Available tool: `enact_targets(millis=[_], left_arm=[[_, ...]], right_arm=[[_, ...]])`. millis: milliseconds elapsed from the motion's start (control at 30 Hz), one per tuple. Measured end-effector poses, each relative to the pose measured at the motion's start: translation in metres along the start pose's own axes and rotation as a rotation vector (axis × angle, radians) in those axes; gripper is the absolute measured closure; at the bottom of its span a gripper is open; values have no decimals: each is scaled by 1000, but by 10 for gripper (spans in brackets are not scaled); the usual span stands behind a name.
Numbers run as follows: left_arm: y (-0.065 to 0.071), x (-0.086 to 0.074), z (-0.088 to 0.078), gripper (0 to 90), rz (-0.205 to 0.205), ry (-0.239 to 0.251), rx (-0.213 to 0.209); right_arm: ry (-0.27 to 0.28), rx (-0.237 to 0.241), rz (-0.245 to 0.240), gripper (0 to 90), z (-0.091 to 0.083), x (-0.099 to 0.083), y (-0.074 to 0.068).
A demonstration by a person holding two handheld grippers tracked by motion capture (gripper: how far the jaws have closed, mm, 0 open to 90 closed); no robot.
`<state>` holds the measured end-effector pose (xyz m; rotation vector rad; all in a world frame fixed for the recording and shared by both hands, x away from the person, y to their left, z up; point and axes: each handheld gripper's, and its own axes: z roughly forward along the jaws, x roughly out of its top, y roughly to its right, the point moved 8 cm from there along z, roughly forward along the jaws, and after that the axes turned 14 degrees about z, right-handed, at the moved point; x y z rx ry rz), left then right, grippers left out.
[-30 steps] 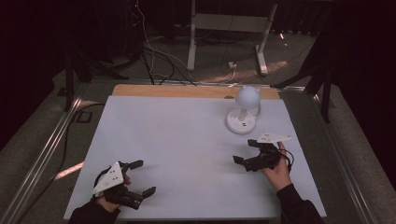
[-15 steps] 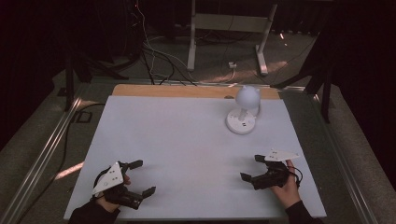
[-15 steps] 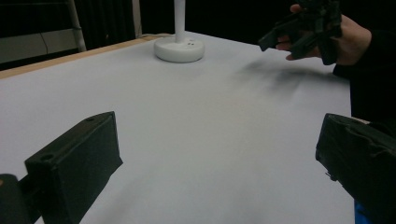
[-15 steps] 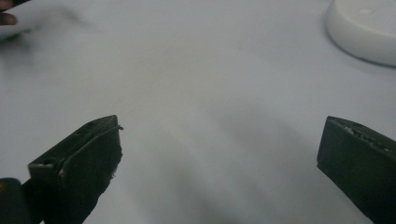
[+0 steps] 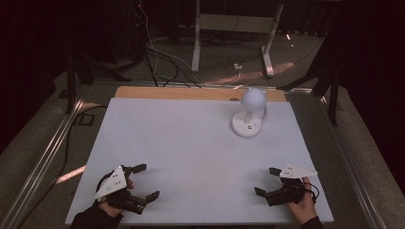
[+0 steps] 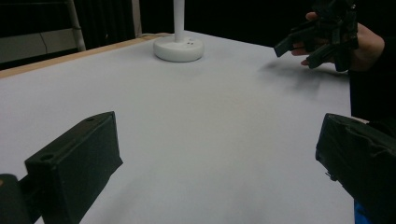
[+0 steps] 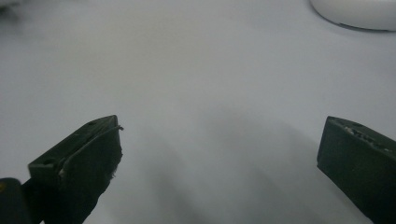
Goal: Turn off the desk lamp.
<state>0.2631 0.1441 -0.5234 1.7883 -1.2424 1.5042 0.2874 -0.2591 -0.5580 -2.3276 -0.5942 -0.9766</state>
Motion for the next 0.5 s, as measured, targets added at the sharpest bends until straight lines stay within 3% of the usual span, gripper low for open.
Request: enact_targets(millis=[500], left_arm=[[0,0,0,5,0,2,0]], right_arm=[[-3,15,-15,0,6,0,-2]])
